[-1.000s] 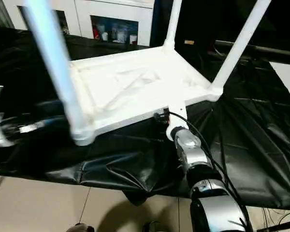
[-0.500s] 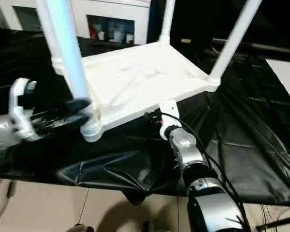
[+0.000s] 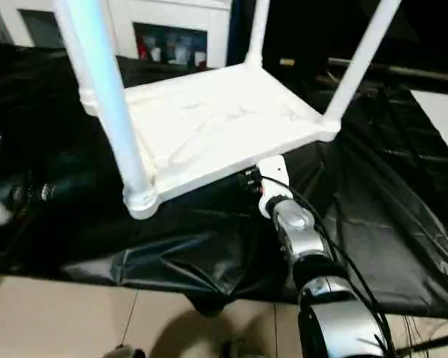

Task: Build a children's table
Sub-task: Rotate table base

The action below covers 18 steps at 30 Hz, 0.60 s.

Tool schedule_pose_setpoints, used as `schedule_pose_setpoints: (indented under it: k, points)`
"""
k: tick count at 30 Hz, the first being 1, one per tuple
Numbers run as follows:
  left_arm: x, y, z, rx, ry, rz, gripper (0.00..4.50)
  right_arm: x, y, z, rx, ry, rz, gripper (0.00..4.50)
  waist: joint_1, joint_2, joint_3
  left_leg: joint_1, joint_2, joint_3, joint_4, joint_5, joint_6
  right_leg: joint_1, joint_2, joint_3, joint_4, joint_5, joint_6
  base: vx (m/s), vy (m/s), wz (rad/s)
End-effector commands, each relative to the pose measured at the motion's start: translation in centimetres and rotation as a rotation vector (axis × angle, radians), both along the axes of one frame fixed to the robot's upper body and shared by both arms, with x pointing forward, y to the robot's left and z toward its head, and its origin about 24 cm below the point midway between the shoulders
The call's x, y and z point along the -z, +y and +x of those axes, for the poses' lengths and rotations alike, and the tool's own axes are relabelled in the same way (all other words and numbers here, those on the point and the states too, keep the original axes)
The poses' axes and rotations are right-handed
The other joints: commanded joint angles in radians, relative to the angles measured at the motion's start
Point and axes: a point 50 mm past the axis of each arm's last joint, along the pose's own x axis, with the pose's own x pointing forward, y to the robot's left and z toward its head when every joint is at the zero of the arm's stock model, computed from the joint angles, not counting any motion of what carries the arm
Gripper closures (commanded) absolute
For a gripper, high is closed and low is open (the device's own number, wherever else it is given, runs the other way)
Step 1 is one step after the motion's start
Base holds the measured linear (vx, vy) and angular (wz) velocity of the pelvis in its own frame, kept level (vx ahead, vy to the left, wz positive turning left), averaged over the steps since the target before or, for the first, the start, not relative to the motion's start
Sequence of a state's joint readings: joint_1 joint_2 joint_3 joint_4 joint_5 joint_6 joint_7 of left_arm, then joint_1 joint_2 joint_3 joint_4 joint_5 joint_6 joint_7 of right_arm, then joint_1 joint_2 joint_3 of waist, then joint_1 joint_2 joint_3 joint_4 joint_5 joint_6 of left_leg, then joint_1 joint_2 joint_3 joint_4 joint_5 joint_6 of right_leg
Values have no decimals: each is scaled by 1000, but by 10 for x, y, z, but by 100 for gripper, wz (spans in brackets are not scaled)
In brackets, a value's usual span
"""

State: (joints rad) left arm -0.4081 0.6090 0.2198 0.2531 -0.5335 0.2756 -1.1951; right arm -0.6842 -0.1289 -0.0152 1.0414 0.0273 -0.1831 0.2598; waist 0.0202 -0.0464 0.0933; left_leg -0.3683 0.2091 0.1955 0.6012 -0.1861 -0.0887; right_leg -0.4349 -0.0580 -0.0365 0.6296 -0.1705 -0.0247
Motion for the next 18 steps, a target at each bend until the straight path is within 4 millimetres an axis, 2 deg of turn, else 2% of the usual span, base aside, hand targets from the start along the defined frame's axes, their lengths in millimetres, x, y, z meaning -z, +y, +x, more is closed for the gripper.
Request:
schedule_pose_setpoints:
  k: [1,4,6,8,10,11,12,15,17,18]
  points:
    - [-1,-16,5,76,1,-26,130,-6,-1,4,12,-15,-4,121,-1,18,-68,12,11,-4,-72,-202,0,61,-52,44,-67,-172,-208,0,0,0]
    - [0,-38,13,149,-4,-48,130,-8,0,6,13,-19,-6,121,0,18,-69,11,10,-1,-70,-180,9,61,-52,44,-64,-131,-225,0,0,0]
    - [1,-43,16,157,-11,-39,130,-8,0,6,14,-20,-7,121,1,19,-70,13,10,-1,-69,-180,15,61,-52,44,-65,-124,-226,0,0,0]
    - [2,-62,23,200,-24,-59,130,-9,2,7,12,-25,-7,121,3,17,-71,12,11,0,-68,-176,18,63,-52,45,-65,-120,-226,0,0,0]
    - [2,-68,25,216,-25,-70,130,-9,3,7,10,-26,-7,121,6,16,-71,10,9,0,-68,-168,21,65,-52,44,-64,-108,-230,0,0,0]
    - [1,-80,29,239,-27,-85,130,-10,4,8,9,-27,-8,121,6,15,-72,11,11,0,-68,-168,22,65,-52,44,-64,-107,-230,0,0,0]
    - [1,-83,31,245,-30,-87,130,-9,4,8,8,-26,-8,121,6,14,-72,10,10,0,-68,-168,24,65,-51,44,-65,-109,-229,0,0,0]
    - [-2,-97,29,314,-21,-112,130,-9,3,8,8,-26,-13,121,6,13,-72,8,10,0,-67,-165,25,69,-53,44,-65,-107,-231,0,0,0]
    - [-10,-115,14,489,12,-154,130,-9,1,8,10,-27,-15,121,4,16,-74,8,12,0,-66,-153,25,70,-55,44,-58,-82,-239,0,0,0]
    - [-10,-115,14,489,12,-154,130,-9,1,8,10,-27,-15,121,4,17,-75,7,12,-1,-65,-148,26,70,-55,44,-56,-69,-245,0,0,0]
